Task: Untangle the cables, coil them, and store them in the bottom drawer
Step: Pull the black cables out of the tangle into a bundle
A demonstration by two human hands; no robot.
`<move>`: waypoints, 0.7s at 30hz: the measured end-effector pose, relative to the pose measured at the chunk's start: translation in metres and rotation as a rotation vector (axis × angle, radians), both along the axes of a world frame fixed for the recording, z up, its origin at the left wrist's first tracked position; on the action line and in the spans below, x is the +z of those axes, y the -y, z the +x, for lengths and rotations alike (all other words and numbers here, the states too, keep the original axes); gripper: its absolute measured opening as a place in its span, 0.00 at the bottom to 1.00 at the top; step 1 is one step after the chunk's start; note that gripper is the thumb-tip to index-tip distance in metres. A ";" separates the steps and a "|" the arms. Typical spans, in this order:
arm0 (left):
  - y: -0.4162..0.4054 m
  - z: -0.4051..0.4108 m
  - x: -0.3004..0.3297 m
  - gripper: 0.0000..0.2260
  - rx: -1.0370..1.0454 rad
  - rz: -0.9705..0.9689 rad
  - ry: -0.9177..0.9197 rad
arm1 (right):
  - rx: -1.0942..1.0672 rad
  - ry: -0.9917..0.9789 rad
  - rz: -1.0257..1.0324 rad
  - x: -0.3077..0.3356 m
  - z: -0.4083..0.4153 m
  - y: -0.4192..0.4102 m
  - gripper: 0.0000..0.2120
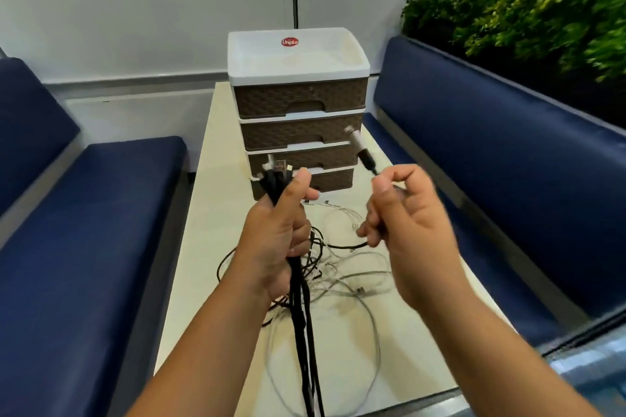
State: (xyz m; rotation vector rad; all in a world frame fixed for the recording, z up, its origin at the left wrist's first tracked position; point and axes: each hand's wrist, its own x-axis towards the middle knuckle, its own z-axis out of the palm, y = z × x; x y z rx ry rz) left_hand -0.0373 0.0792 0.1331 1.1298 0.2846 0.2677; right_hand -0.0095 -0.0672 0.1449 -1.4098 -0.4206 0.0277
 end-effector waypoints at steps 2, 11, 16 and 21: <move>0.003 0.002 0.000 0.22 -0.010 0.004 0.023 | 0.061 0.029 0.022 -0.005 -0.013 -0.017 0.04; 0.005 -0.005 0.002 0.13 0.069 0.055 0.045 | 0.080 0.034 -0.048 -0.031 -0.027 -0.051 0.05; -0.015 -0.007 0.004 0.20 0.260 -0.048 0.089 | 0.157 0.130 -0.203 -0.068 -0.029 -0.050 0.06; -0.047 -0.010 0.017 0.18 0.346 -0.161 0.221 | 0.145 0.268 -0.650 -0.133 -0.008 -0.039 0.08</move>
